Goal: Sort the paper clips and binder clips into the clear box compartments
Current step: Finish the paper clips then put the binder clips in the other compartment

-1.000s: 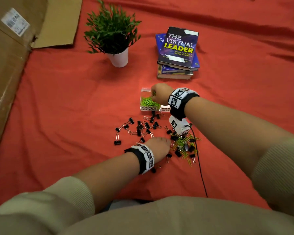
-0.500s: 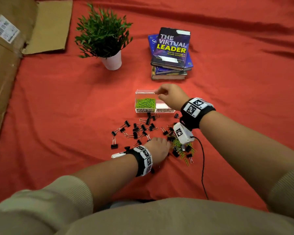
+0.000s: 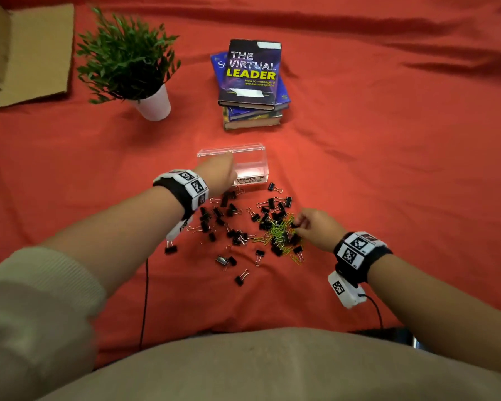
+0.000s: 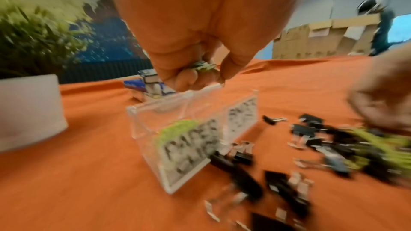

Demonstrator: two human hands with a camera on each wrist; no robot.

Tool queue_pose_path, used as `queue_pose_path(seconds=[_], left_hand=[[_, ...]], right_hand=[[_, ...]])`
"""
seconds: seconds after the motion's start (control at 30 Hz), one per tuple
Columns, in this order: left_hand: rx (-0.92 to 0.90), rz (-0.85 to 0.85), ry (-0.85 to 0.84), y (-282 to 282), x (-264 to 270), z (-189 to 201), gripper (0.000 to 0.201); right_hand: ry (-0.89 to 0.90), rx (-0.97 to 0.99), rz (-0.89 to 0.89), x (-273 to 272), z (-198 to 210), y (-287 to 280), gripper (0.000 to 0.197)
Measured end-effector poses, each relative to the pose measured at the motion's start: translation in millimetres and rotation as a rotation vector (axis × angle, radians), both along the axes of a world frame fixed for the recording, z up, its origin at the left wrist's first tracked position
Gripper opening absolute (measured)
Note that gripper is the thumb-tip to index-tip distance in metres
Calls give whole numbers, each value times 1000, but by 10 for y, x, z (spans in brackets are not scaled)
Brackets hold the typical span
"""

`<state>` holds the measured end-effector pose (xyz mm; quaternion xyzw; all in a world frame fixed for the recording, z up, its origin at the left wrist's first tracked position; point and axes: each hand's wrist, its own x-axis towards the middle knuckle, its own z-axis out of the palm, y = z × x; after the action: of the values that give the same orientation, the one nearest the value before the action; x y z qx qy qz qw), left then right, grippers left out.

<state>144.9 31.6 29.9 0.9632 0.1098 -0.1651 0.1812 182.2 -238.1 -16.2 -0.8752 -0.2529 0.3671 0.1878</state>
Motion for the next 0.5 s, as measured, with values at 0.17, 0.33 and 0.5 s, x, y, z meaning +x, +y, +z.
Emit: queue_pose_path(seconds=[0.17, 0.33, 0.5], left_hand=[[195, 18, 75, 206, 246, -79, 24], [196, 65, -20, 142, 143, -106, 31], [137, 21, -297, -322, -208, -82, 17]], right_hand=[[-37, -7, 61, -178, -66, -49, 21], [-110, 18, 130, -147, -48, -24, 19], [-174, 97, 186, -163, -31, 184, 17]])
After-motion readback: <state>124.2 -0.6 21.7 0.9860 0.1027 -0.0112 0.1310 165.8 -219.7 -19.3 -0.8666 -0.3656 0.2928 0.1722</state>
